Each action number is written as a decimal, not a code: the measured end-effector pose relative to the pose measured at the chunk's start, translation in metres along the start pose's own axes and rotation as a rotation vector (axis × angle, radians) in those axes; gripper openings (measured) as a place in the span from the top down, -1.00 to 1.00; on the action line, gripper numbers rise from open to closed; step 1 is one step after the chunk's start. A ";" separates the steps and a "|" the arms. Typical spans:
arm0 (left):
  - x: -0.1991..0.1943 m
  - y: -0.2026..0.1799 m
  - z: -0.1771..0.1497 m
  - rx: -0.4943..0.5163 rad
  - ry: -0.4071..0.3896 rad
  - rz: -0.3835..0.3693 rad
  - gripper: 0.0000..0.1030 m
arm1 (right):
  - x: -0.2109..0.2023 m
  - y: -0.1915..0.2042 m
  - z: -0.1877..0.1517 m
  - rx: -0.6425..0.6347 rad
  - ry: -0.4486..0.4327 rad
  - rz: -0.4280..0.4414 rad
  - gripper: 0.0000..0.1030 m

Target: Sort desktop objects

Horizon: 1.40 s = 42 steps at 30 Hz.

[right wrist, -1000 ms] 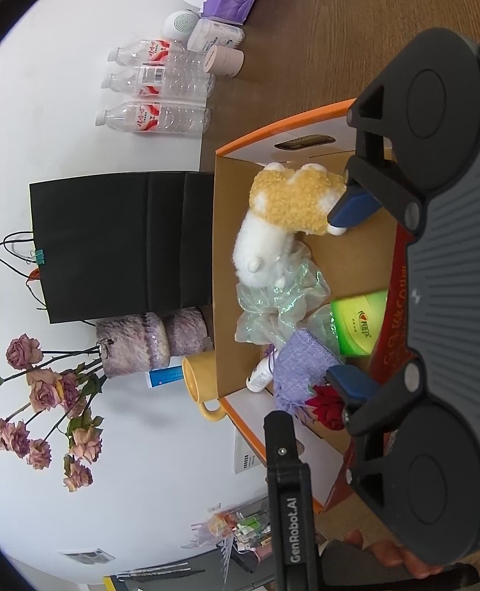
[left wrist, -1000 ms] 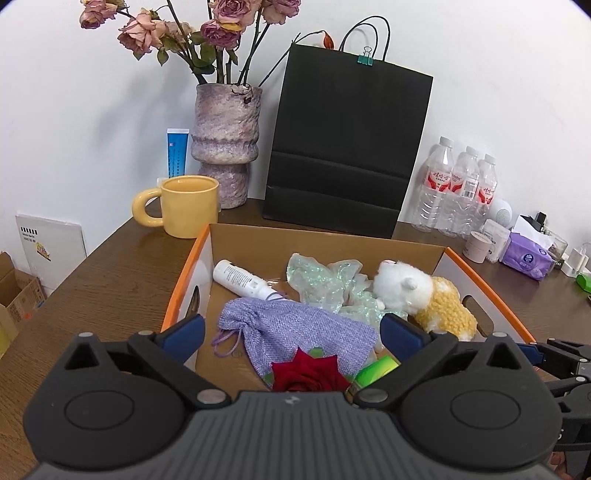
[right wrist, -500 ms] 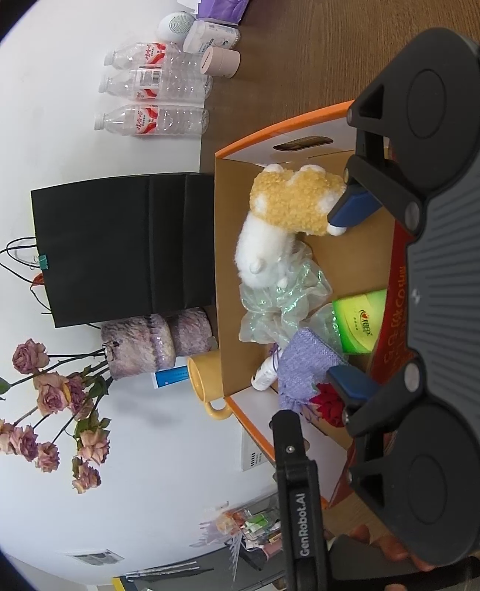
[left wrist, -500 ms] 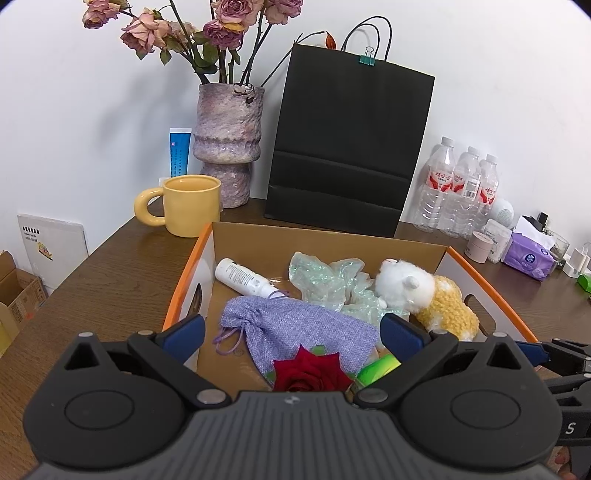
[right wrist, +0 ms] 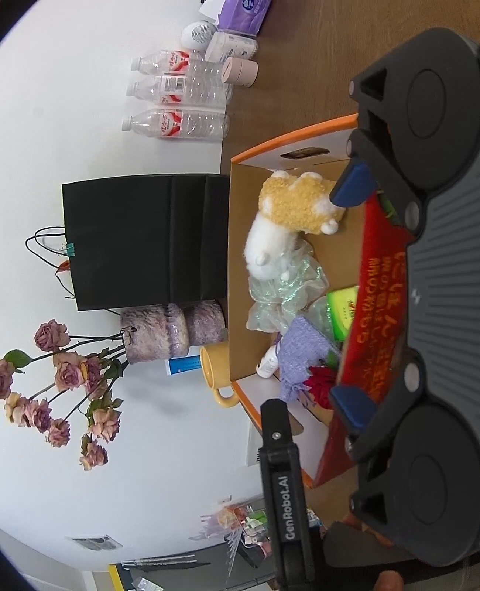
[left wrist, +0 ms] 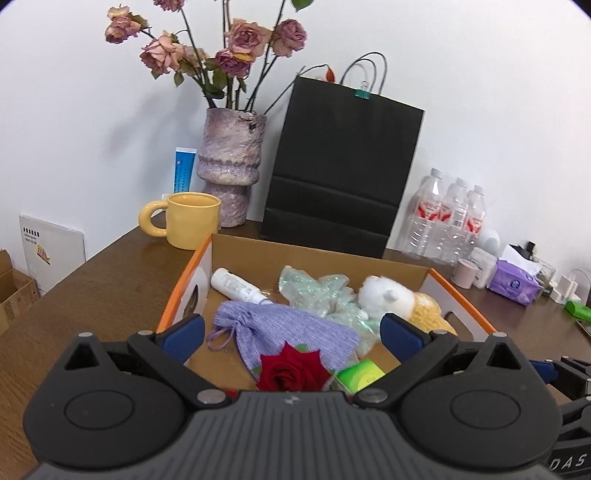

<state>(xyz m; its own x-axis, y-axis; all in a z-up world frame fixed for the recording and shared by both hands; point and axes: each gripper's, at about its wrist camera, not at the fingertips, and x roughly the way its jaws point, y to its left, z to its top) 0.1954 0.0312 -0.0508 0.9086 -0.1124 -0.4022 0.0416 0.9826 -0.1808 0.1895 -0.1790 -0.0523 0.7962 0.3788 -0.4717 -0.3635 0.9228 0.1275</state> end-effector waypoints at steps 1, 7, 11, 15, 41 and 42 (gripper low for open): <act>-0.004 -0.002 -0.002 0.007 -0.004 -0.006 -1.00 | -0.002 0.000 -0.003 0.001 -0.001 -0.004 -1.00; -0.022 -0.010 -0.016 0.025 -0.038 0.013 -1.00 | -0.018 0.000 -0.019 0.022 -0.029 -0.034 -1.00; -0.032 -0.013 -0.025 0.032 -0.055 0.043 -1.00 | -0.023 -0.002 -0.026 0.045 -0.038 -0.050 -1.00; -0.032 -0.012 -0.029 0.040 -0.005 0.081 -1.00 | -0.025 -0.002 -0.032 0.049 -0.028 -0.074 -1.00; -0.040 -0.031 0.027 0.109 0.322 0.176 -1.00 | -0.041 0.020 0.060 0.047 0.237 -0.125 -1.00; -0.040 -0.031 0.029 0.108 0.322 0.186 -1.00 | -0.040 0.020 0.062 0.049 0.236 -0.123 -1.00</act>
<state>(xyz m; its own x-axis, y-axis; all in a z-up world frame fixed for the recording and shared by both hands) 0.1701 0.0090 -0.0030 0.7284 0.0456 -0.6836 -0.0528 0.9986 0.0103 0.1798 -0.1714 0.0229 0.6964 0.2421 -0.6755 -0.2423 0.9654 0.0962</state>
